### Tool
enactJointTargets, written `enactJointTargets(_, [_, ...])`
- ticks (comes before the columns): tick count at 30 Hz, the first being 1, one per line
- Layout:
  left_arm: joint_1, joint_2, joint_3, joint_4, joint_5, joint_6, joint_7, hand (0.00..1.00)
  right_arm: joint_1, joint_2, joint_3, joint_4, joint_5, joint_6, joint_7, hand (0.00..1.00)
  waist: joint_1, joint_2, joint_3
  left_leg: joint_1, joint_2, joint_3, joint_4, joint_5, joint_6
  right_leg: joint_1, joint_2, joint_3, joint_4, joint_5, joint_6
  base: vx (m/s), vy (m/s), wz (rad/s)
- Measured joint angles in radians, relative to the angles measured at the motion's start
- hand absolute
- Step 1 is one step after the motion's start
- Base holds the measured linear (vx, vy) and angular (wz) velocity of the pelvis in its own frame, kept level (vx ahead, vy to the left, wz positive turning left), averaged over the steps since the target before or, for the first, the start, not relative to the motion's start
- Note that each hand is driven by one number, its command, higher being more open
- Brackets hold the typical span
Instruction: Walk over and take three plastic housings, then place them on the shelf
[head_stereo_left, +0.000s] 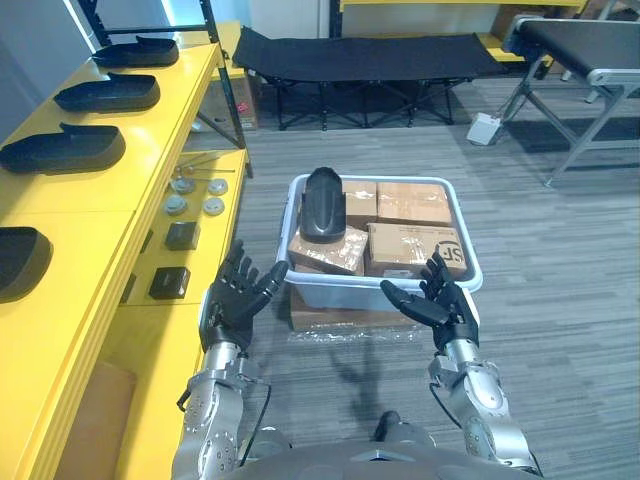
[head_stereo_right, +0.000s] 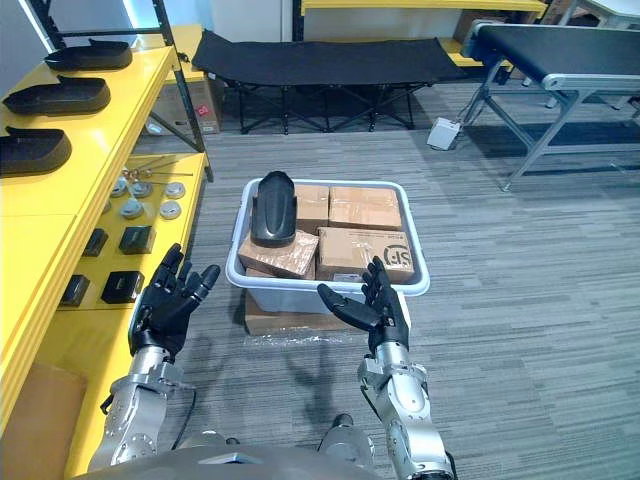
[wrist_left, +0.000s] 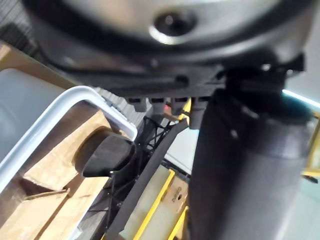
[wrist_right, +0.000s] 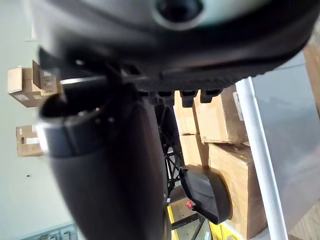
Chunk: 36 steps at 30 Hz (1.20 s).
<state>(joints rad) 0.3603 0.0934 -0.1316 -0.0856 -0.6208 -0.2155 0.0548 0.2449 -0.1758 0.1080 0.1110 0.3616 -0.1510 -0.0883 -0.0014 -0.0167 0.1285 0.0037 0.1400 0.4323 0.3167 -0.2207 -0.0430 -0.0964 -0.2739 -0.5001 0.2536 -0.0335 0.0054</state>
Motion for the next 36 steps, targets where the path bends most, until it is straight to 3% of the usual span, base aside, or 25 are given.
enactJointTargets(1, [-0.005,0.002,-0.020,0.000,0.000,0.000,-0.005,1.00,0.033,0.000,-0.004,0.000,0.003,0.000,0.000,1.00,-0.005,-0.006,0.008,-0.016,0.007,-0.011,0.037,-0.030,-0.004,-0.014,-0.013,-0.003,0.060,-0.027,-0.043,0.05,0.010,0.06])
enactJointTargets(3, [-0.009,0.006,-0.029,0.000,0.000,0.008,-0.011,1.00,0.072,0.008,-0.002,0.000,0.002,0.000,0.000,1.00,-0.004,-0.022,0.024,-0.018,0.010,-0.016,0.052,-0.046,0.001,-0.051,-0.059,-0.020,0.181,-0.007,-0.025,0.04,0.015,0.06])
enactJointTargets(6, [-0.010,0.026,-0.049,0.000,-0.009,0.018,-0.009,1.00,0.093,0.026,-0.004,0.006,0.002,-0.001,0.001,1.00,-0.006,-0.026,0.035,-0.006,0.011,-0.029,0.058,-0.051,0.021,-0.091,-0.089,0.017,0.269,0.006,-0.035,0.07,0.046,0.12])
enactJointTargets(7, [-0.010,0.033,-0.058,0.002,-0.035,0.019,-0.009,1.00,0.091,0.026,-0.004,0.010,0.002,-0.004,0.010,1.00,-0.005,-0.013,0.043,-0.008,0.014,-0.034,0.065,-0.055,0.025,-0.116,-0.087,0.070,0.250,-0.031,-0.034,0.06,-0.005,0.17])
enactJointTargets(10, [-0.023,0.037,-0.056,0.023,-0.055,0.015,0.001,1.00,0.075,0.026,-0.004,0.010,0.000,-0.011,0.024,1.00,0.001,-0.005,0.047,-0.042,0.033,-0.066,0.115,-0.088,0.012,-0.166,-0.085,0.194,0.150,-0.010,-0.004,0.08,-0.099,0.32])
enactJointTargets(12, [-0.044,0.055,-0.056,0.075,-0.089,0.015,-0.001,1.00,0.079,0.027,-0.004,0.009,-0.001,-0.014,0.037,1.00,-0.010,0.012,0.059,-0.068,0.077,-0.172,0.167,-0.114,-0.035,-0.149,-0.032,0.352,0.082,0.034,0.064,0.13,-0.243,0.93])
enactJointTargets(14, [-0.049,0.075,-0.056,0.095,-0.112,0.016,-0.015,1.00,0.105,0.030,-0.004,0.007,0.000,-0.014,0.042,1.00,-0.023,-0.001,0.066,-0.069,0.082,-0.255,0.173,-0.113,-0.079,-0.099,-0.016,0.415,0.049,0.056,0.101,0.19,-0.379,1.39])
enactJointTargets(15, [-0.048,0.087,-0.057,0.099,-0.124,0.016,-0.029,1.00,0.125,0.032,-0.011,0.003,0.000,-0.014,0.046,1.00,-0.029,-0.035,0.058,-0.069,0.081,-0.321,0.171,-0.110,-0.116,-0.043,-0.026,0.379,0.041,0.005,0.193,0.27,-0.483,1.56])
enactJointTargets(16, [-0.044,0.066,-0.063,0.113,-0.126,0.020,-0.033,1.00,0.117,0.014,-0.040,-0.001,0.000,-0.012,0.052,1.00,-0.025,0.014,0.055,-0.075,0.126,-0.366,0.153,-0.100,-0.140,-0.026,0.013,0.315,0.072,-0.033,0.181,0.24,-0.386,1.21])
enactJointTargets(17, [-0.036,0.060,-0.071,0.111,-0.128,0.019,-0.035,1.00,0.114,0.009,-0.060,-0.013,0.001,-0.013,0.054,1.00,-0.024,0.027,0.049,-0.079,0.141,-0.378,0.132,-0.083,-0.148,-0.029,0.023,0.295,0.084,-0.053,0.173,0.23,-0.343,0.60])
enactJointTargets(18, [-0.026,0.057,-0.090,0.111,-0.145,0.020,-0.036,1.00,0.083,-0.010,-0.086,-0.017,0.008,-0.012,0.057,1.00,-0.016,0.037,0.048,-0.071,0.150,-0.366,0.094,-0.027,-0.133,-0.050,0.036,0.284,0.119,-0.077,0.151,0.25,-0.415,0.25])
enactJointTargets(19, [-0.003,0.040,-0.107,0.110,-0.164,0.021,-0.036,1.00,0.046,-0.057,-0.095,-0.018,0.021,-0.012,0.068,1.00,-0.014,0.045,0.048,-0.072,0.164,-0.341,0.088,0.031,-0.096,-0.047,0.050,0.277,0.125,-0.085,0.134,0.20,-0.353,0.12])
enactJointTargets(22, [0.015,0.015,-0.134,0.099,-0.163,0.023,-0.039,1.00,0.015,-0.116,-0.106,-0.026,0.051,-0.012,0.076,1.00,-0.014,0.062,0.061,-0.103,0.220,-0.306,0.228,0.099,-0.037,0.049,0.086,0.234,0.080,-0.100,0.109,0.16,-0.237,0.22])
enactJointTargets(23, [0.011,0.014,-0.143,0.095,-0.162,0.023,-0.040,1.00,0.014,-0.121,-0.117,-0.029,0.046,-0.013,0.065,1.00,-0.007,0.048,0.076,-0.144,0.243,-0.286,0.348,0.122,-0.043,0.135,0.083,0.203,0.027,-0.106,0.098,0.23,-0.211,0.50])
enactJointTargets(24, [0.001,0.014,-0.151,0.095,-0.162,0.024,-0.046,1.00,0.015,-0.124,-0.137,-0.028,0.045,-0.014,0.047,1.00,-0.007,0.057,0.084,-0.169,0.248,-0.242,0.375,0.091,-0.041,0.171,0.081,0.179,0.005,-0.106,0.099,0.16,-0.033,0.61])
enactJointTargets(26, [-0.015,0.013,-0.153,0.094,-0.152,0.020,-0.069,1.00,0.013,-0.118,-0.179,-0.017,0.025,-0.026,-0.018,1.00,-0.013,0.076,0.093,-0.187,0.213,-0.136,0.239,0.121,-0.015,0.186,0.065,0.124,0.005,-0.106,0.104,0.05,0.099,0.59])
enactJointTargets(28, [-0.020,0.023,-0.168,0.093,-0.141,0.014,-0.075,1.00,0.009,-0.091,-0.191,0.003,-0.002,-0.036,-0.073,1.00,-0.017,0.061,0.100,-0.156,0.149,-0.122,0.119,0.113,-0.027,0.176,0.026,0.095,0.002,-0.101,0.129,0.00,0.146,0.58])
enactJointTargets(29, [-0.040,0.043,-0.183,0.092,-0.101,0.010,-0.077,1.00,-0.054,-0.079,-0.195,0.070,-0.028,-0.038,-0.117,1.00,-0.016,0.030,0.126,-0.163,0.081,-0.113,0.037,0.147,-0.043,0.136,-0.029,0.089,0.018,-0.089,0.147,-0.05,0.179,0.50])
enactJointTargets(30, [-0.046,0.064,-0.201,0.092,-0.073,0.011,-0.082,1.00,-0.119,-0.081,-0.202,0.143,-0.040,-0.038,-0.146,1.00,-0.015,0.014,0.144,-0.178,0.055,-0.111,0.029,0.152,-0.036,0.119,-0.050,0.088,0.027,-0.081,0.157,-0.07,0.238,0.45])
enactJointTargets(34, [-0.091,0.116,-0.259,0.092,-0.073,0.025,-0.110,1.00,-0.326,-0.112,-0.279,0.348,-0.039,-0.037,-0.216,1.00,0.005,0.018,0.185,-0.224,0.013,-0.131,0.049,0.143,-0.004,0.120,-0.075,0.081,-0.021,-0.017,0.170,-0.08,0.163,0.22])
enactJointTargets(36, [-0.160,0.121,-0.256,0.091,-0.074,0.023,-0.109,1.00,-0.489,-0.184,-0.288,0.426,-0.039,-0.029,-0.243,1.00,0.008,0.039,0.229,-0.261,0.002,-0.137,0.051,0.149,0.009,0.108,-0.075,0.076,-0.052,0.021,0.162,-0.13,0.134,0.19])
